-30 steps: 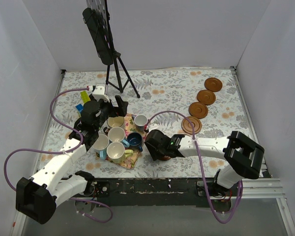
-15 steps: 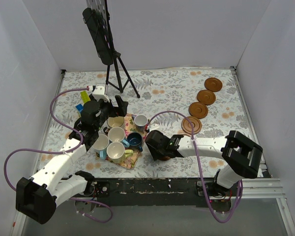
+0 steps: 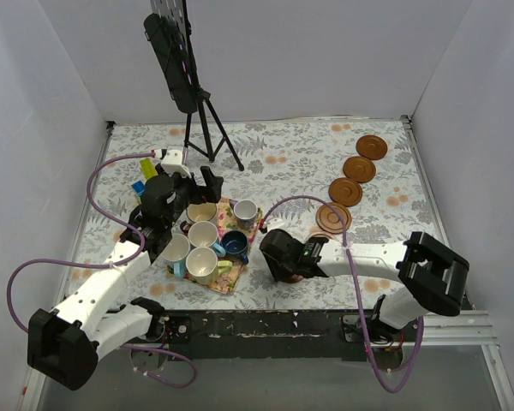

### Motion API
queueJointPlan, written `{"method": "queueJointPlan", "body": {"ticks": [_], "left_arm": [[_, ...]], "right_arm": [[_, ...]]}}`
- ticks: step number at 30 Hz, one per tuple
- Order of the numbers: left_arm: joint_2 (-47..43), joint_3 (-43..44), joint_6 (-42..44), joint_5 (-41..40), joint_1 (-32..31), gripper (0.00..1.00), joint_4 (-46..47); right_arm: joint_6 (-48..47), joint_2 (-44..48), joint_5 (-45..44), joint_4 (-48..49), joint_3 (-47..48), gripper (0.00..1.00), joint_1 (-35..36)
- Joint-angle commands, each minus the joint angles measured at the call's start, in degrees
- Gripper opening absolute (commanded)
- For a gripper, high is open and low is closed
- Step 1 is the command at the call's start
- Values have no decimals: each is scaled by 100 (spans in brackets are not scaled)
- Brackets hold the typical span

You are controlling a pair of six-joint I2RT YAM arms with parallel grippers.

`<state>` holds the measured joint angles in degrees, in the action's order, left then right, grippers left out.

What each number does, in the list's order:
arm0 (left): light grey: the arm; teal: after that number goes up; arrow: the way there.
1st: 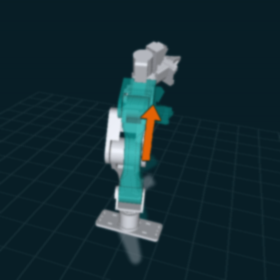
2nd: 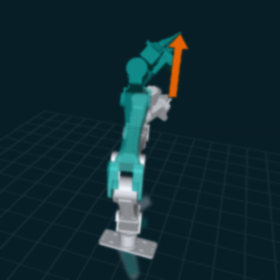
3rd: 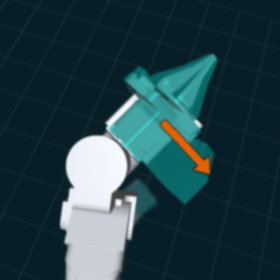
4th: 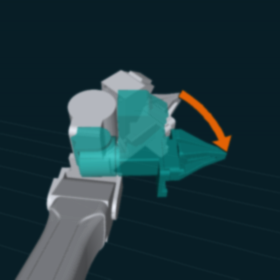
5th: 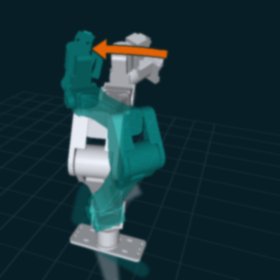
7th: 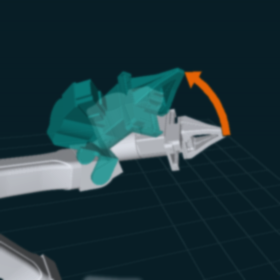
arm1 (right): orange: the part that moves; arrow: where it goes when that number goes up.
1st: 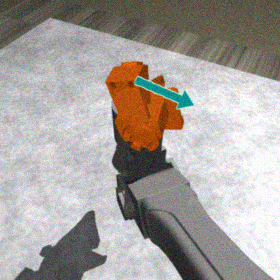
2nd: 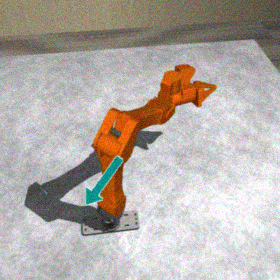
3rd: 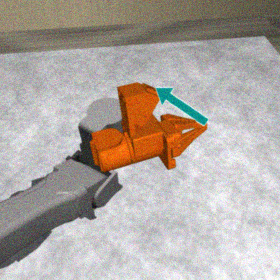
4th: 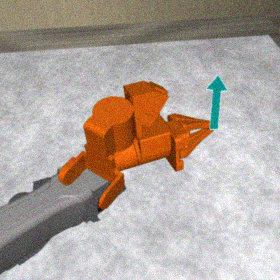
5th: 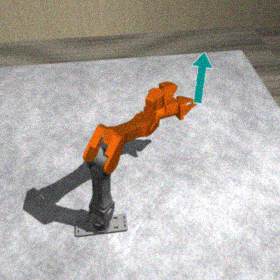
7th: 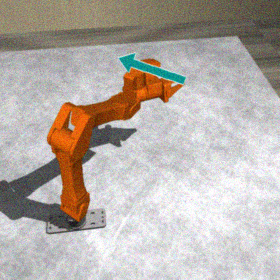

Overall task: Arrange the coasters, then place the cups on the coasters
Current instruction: Move the coaster to the center of the board.

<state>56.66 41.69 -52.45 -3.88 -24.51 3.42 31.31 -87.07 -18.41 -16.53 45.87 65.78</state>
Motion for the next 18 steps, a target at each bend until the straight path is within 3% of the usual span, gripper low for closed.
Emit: {"method": "queueJointPlan", "body": {"ticks": [1, 18], "left_arm": [[-164, 6, 59, -25, -18, 98, 10], [-138, 6, 50, -7, -18, 98, 18]], "right_arm": [[261, 207, 540, -526, -403, 44, 93], [911, 708, 576, -1238, -772, 43, 550]]}}
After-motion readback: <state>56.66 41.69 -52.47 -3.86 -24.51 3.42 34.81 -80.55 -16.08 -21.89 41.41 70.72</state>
